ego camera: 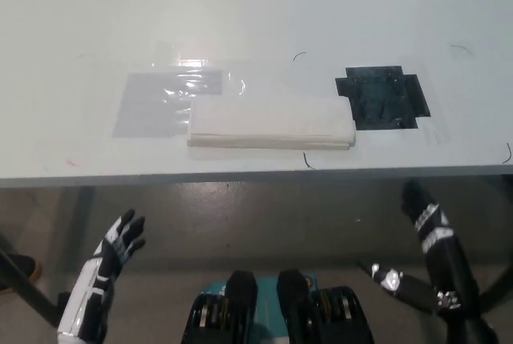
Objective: A stack of napkins is kept in the middle of the table close to the robot and the robot places both its hands sideways on the stack. Then it moves its hands away from each other while pressing down on the napkins to make them smooth
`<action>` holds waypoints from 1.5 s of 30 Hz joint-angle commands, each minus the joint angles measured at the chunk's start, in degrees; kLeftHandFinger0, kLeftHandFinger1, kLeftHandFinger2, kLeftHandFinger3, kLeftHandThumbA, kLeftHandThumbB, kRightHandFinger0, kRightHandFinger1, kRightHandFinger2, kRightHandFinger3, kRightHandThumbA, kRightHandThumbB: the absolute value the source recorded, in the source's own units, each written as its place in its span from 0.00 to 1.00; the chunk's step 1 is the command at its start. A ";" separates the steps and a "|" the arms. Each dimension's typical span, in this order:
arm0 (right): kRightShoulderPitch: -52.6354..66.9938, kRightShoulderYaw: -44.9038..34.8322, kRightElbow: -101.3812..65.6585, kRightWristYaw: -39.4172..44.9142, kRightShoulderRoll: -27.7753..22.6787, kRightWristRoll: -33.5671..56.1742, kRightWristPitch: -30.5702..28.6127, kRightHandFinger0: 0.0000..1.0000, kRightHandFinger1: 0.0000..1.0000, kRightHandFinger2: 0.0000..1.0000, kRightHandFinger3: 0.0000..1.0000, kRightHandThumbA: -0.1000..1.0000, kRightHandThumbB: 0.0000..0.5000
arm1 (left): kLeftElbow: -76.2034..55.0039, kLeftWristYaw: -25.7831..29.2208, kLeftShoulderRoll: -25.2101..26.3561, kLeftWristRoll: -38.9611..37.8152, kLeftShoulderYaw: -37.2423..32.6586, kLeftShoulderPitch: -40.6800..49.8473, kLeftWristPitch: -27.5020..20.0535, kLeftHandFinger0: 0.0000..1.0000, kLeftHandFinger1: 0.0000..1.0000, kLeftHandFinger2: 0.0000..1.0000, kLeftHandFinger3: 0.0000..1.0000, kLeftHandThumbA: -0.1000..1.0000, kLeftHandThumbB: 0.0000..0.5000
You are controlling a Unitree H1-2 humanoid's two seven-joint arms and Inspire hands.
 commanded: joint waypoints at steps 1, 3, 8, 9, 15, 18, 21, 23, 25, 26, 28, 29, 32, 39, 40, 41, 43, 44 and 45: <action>-4.89 0.92 -7.82 1.25 1.20 6.14 4.71 1.00 1.00 1.00 1.00 1.00 0.48 | -7.23 -1.07 -0.50 -0.54 -0.99 -3.73 -1.74 1.00 1.00 1.00 1.00 1.00 0.72; -8.99 1.17 -9.24 0.42 2.80 6.92 7.95 1.00 1.00 1.00 1.00 1.00 0.52 | -9.36 -0.83 -1.80 -4.99 -0.95 -8.03 1.14 1.00 1.00 1.00 1.00 1.00 0.72; -18.83 1.17 -3.71 0.67 5.25 7.49 6.36 1.00 1.00 1.00 1.00 1.00 0.44 | -8.70 0.54 -4.23 -7.74 -0.01 -17.96 6.14 1.00 1.00 1.00 1.00 1.00 0.63; -21.11 0.95 -2.14 0.30 6.14 7.83 7.01 1.00 1.00 1.00 1.00 1.00 0.45 | -8.18 0.94 -5.00 -7.61 0.11 -20.72 7.81 1.00 1.00 1.00 1.00 1.00 0.62; -31.45 -1.64 7.91 0.39 10.28 13.81 6.67 1.00 1.00 1.00 1.00 1.00 0.52 | -0.53 2.01 -8.65 -6.14 0.45 -33.36 11.13 1.00 1.00 1.00 1.00 1.00 0.62; -37.62 -4.37 14.53 -0.59 13.22 16.88 5.94 1.00 1.00 1.00 1.00 1.00 0.54 | 7.66 3.56 -11.23 -5.53 1.34 -40.73 10.15 1.00 1.00 1.00 1.00 1.00 0.58; -41.99 -6.74 19.95 -0.66 14.74 18.33 4.57 1.00 1.00 1.00 1.00 1.00 0.53 | 13.44 4.13 -12.59 -4.72 1.73 -45.17 9.20 1.00 1.00 1.00 1.00 1.00 0.55; -44.09 -7.88 22.69 -0.97 15.28 18.18 3.97 1.00 1.00 1.00 1.00 1.00 0.53 | 16.64 4.56 -13.52 -5.32 2.40 -47.49 9.07 1.00 1.00 1.00 1.00 1.00 0.55; -46.59 -9.22 26.60 -1.18 15.88 18.54 2.78 1.00 1.00 1.00 1.00 1.00 0.52 | 19.31 5.30 -14.51 -6.47 3.44 -49.72 10.76 1.00 1.00 1.00 1.00 1.00 0.59; -48.26 -10.04 29.55 -1.64 15.94 18.27 1.77 1.00 1.00 1.00 1.00 1.00 0.52 | 21.19 5.85 -15.19 -7.02 4.14 -51.39 11.66 1.00 1.00 1.00 1.00 1.00 0.59; -51.04 -11.54 34.41 -1.58 15.81 18.96 0.67 1.00 1.00 1.00 1.00 1.00 0.52 | 25.49 6.32 -15.69 -6.59 4.79 -54.14 10.80 1.00 1.00 1.00 1.00 1.00 0.57; -51.76 -12.03 35.76 -1.24 15.74 19.55 0.54 1.00 1.00 1.00 1.00 1.00 0.52 | 26.70 6.22 -15.75 -6.66 4.94 -54.82 10.43 1.00 1.00 1.00 1.00 1.00 0.57; -54.46 -13.64 40.86 -0.55 15.57 20.32 -0.91 1.00 1.00 1.00 1.00 1.00 0.52 | 30.98 6.05 -16.13 -7.53 6.14 -57.27 10.10 1.00 1.00 1.00 1.00 1.00 0.58; -60.73 -16.85 54.89 -1.41 15.27 20.68 -4.63 1.00 1.00 1.00 1.00 1.00 0.54 | 45.78 6.60 -16.39 -9.15 9.36 -63.04 7.17 1.00 1.00 1.00 1.00 1.00 0.63; -61.31 -17.23 56.34 -0.79 15.15 21.06 -5.18 1.00 1.00 1.00 1.00 1.00 0.54 | 47.09 6.44 -16.29 -9.32 9.59 -63.43 7.25 1.00 1.00 1.00 1.00 1.00 0.63; -61.63 -17.46 57.27 -0.60 15.11 21.14 -5.60 1.00 1.00 1.00 1.00 1.00 0.53 | 48.14 6.12 -16.19 -9.47 9.72 -63.60 6.71 1.00 1.00 1.00 1.00 1.00 0.62; -62.53 -18.00 60.31 -0.63 15.04 20.98 -7.18 1.00 1.00 1.00 1.00 1.00 0.48 | 52.14 6.51 -15.63 -8.54 9.76 -64.31 5.10 1.00 1.00 1.00 1.00 1.00 0.62; -62.95 -18.32 61.87 -0.49 15.00 21.11 -7.76 1.00 1.00 1.00 1.00 1.00 0.47 | 54.13 7.00 -15.42 -8.07 9.79 -64.69 4.24 1.00 1.00 1.00 1.00 1.00 0.63; -63.33 -18.61 63.08 -0.33 14.95 21.30 -8.20 1.00 1.00 1.00 1.00 1.00 0.47 | 55.64 7.15 -15.24 -7.80 9.78 -64.97 3.39 1.00 1.00 1.00 1.00 1.00 0.63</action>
